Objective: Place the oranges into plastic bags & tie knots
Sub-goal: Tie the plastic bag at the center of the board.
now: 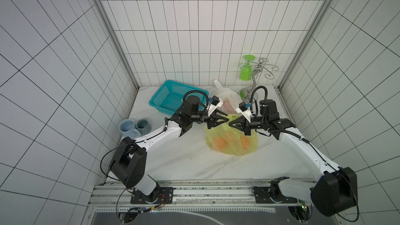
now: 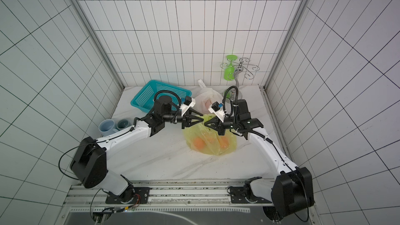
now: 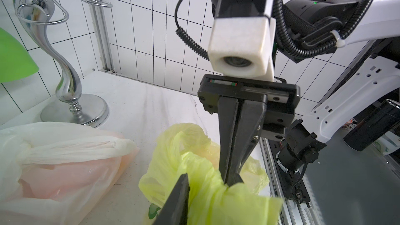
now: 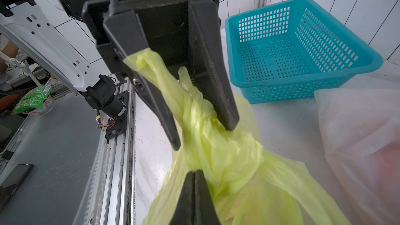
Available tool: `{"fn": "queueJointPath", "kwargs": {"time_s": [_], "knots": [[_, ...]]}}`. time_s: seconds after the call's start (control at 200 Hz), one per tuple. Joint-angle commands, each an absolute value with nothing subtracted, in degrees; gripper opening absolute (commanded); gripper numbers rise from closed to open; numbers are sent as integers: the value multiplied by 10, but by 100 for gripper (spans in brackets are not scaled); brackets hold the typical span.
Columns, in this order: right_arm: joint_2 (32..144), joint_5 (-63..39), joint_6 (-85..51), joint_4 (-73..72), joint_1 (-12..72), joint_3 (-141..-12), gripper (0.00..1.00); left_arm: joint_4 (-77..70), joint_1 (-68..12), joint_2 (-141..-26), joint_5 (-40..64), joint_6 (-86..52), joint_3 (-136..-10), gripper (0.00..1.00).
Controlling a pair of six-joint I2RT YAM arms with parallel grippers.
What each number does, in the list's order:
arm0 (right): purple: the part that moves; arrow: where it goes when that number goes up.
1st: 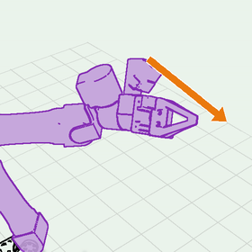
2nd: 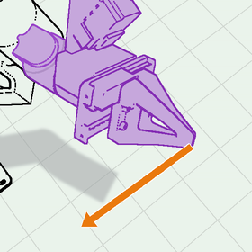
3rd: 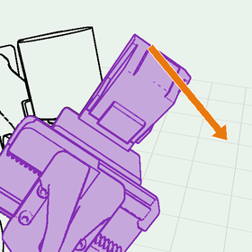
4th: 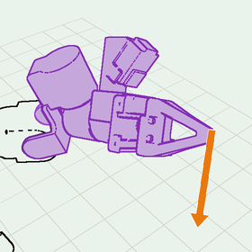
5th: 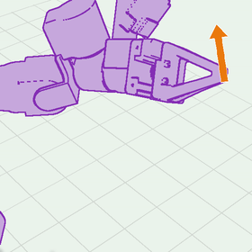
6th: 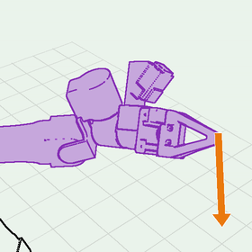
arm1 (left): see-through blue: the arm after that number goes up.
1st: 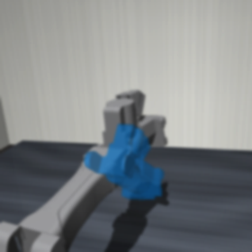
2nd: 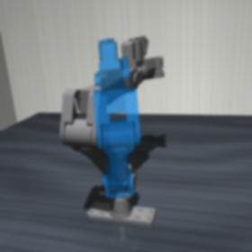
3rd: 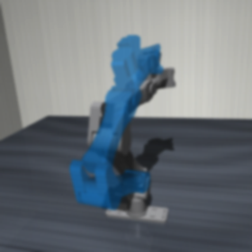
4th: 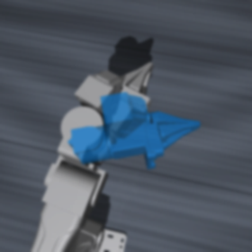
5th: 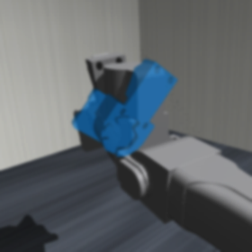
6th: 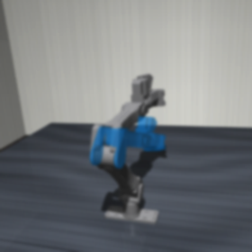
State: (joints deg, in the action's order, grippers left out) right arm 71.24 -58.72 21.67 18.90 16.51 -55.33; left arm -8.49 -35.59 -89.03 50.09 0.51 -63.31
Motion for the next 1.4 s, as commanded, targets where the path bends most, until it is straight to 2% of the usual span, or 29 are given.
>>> {"fn": "queueJointPath", "kwargs": {"time_s": [0.0,0.085,0.245,0.39,0.565,0.71,0.945,0.965,1.039,1.244,1.394], "knots": [[722,-581,214,180,174,-528,0,-98,-362,-901,482,-13,-652,30],[725,-578,214,180,176,-532,0,-96,-363,-901,471,-9,-654,25],[718,-558,213,180,176,-536,0,-92,-363,-902,460,15,-657,0],[703,-548,211,180,172,-540,1,-81,-363,-896,457,55,-659,0],[676,-573,233,212,142,-565,31,-76,-363,-880,469,122,-652,0],[641,-604,271,259,124,-603,44,-68,-362,-872,488,185,-655,0],[643,-587,290,277,102,-671,56,-17,-353,-873,541,239,-702,0],[648,-586,294,278,102,-676,62,-8,-353,-873,547,245,-706,0],[669,-584,312,279,102,-688,71,15,-354,-874,565,268,-718,0],[718,-592,405,323,102,-723,83,31,-356,-874,585,289,-727,0],[772,-617,478,397,106,-764,84,34,-360,-881,592,294,-733,0]]}}
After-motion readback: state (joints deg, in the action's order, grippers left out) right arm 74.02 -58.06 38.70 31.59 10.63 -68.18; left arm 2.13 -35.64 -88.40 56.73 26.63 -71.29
